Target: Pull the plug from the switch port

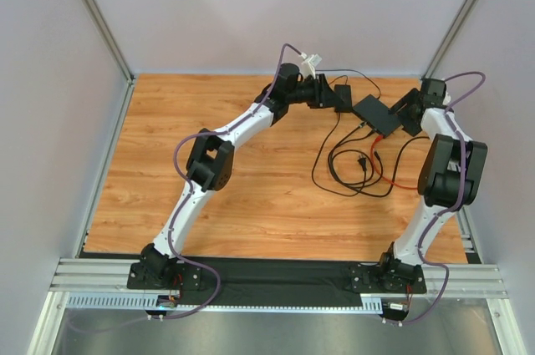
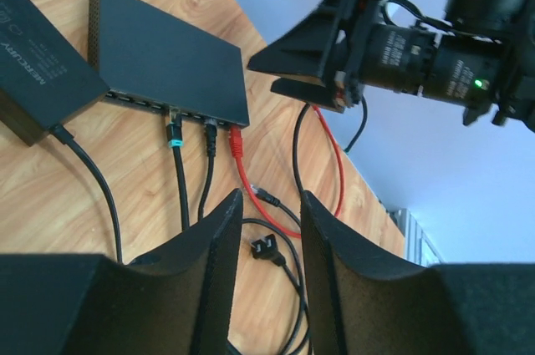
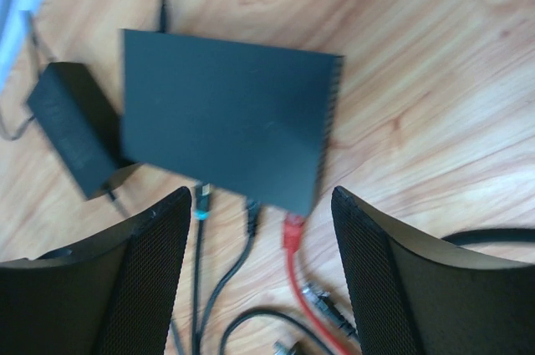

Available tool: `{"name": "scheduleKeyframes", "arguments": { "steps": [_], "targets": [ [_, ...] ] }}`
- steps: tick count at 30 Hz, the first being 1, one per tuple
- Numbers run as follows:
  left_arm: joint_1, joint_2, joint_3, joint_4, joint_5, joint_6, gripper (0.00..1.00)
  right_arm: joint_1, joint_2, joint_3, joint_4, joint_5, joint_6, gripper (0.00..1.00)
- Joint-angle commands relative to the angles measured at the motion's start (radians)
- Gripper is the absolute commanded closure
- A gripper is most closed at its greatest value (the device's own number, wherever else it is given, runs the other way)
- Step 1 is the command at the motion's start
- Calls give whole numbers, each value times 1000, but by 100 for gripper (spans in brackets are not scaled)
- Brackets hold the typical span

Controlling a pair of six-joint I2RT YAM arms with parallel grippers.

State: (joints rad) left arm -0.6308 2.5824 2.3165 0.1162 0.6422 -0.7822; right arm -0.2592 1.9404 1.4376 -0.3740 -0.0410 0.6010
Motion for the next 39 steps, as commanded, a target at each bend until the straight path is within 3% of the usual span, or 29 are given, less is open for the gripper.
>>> {"name": "scheduleKeyframes", "arguments": {
  "steps": [1, 13, 20, 33, 39],
  "targets": [
    [-36, -21, -14, 138, -36, 43, 59, 2, 69, 108, -25, 39, -52, 30],
    [-44, 18, -71, 56, -188, 43, 66, 28, 288, 508, -124, 78, -147, 27],
    [-49, -27, -160, 69, -193, 92, 66, 37, 449, 678, -120, -91, -130, 28],
    [-58, -33, -178, -9, -199, 207, 59, 57, 534, 712, -120, -220, -224, 31],
    [-66, -16, -160, 2, -173, 207, 59, 75, 486, 604, -77, -243, -196, 34]
  ]
}}
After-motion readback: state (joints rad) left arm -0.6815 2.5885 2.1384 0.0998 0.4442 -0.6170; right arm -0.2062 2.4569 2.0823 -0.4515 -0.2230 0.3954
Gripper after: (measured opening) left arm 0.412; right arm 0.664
